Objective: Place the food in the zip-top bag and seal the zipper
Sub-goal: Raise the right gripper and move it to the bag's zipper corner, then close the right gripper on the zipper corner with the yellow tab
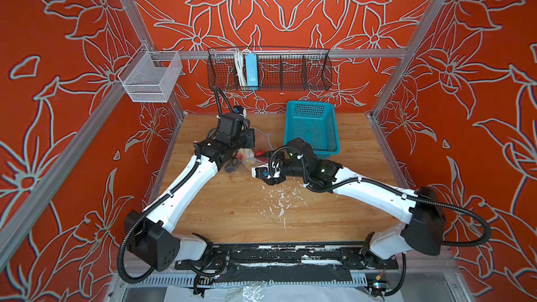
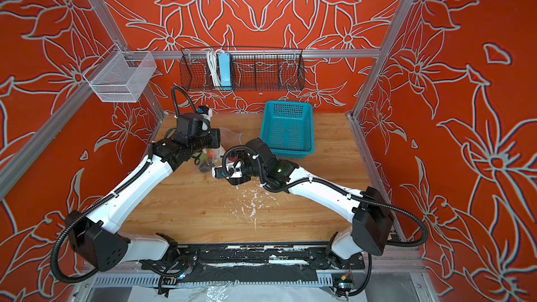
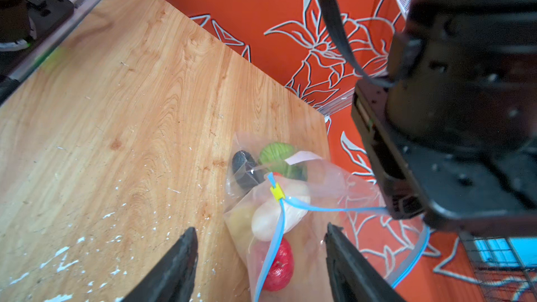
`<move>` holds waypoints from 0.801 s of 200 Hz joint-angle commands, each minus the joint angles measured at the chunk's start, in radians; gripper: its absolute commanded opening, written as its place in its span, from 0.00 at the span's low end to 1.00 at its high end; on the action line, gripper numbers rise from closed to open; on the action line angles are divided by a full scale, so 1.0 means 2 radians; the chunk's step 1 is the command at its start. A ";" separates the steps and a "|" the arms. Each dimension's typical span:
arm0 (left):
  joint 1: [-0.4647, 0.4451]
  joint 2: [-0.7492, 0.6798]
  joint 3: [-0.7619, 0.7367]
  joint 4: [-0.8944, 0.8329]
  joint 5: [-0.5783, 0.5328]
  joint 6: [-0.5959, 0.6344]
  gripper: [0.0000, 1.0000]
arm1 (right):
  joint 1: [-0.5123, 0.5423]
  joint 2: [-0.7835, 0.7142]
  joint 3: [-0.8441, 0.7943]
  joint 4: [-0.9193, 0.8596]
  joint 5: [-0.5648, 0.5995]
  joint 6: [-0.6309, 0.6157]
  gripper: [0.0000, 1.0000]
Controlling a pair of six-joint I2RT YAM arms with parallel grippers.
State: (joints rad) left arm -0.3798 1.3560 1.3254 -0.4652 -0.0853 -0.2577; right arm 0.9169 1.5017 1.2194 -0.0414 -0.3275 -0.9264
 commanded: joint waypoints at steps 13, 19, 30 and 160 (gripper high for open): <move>0.001 0.000 0.010 -0.006 0.005 0.004 0.00 | 0.008 0.019 0.041 -0.022 0.014 -0.035 0.64; 0.001 0.000 0.010 -0.006 0.006 0.004 0.00 | 0.009 0.023 0.045 -0.025 0.016 -0.039 0.64; 0.001 -0.001 0.010 -0.006 0.006 0.005 0.00 | 0.011 0.029 0.052 -0.029 0.015 -0.041 0.62; 0.001 -0.002 0.010 -0.007 0.007 0.006 0.00 | 0.027 0.100 0.095 -0.030 0.064 -0.079 0.53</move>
State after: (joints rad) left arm -0.3798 1.3560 1.3254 -0.4706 -0.0769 -0.2577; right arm 0.9638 1.6703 1.3643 -0.1200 -0.2222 -1.0534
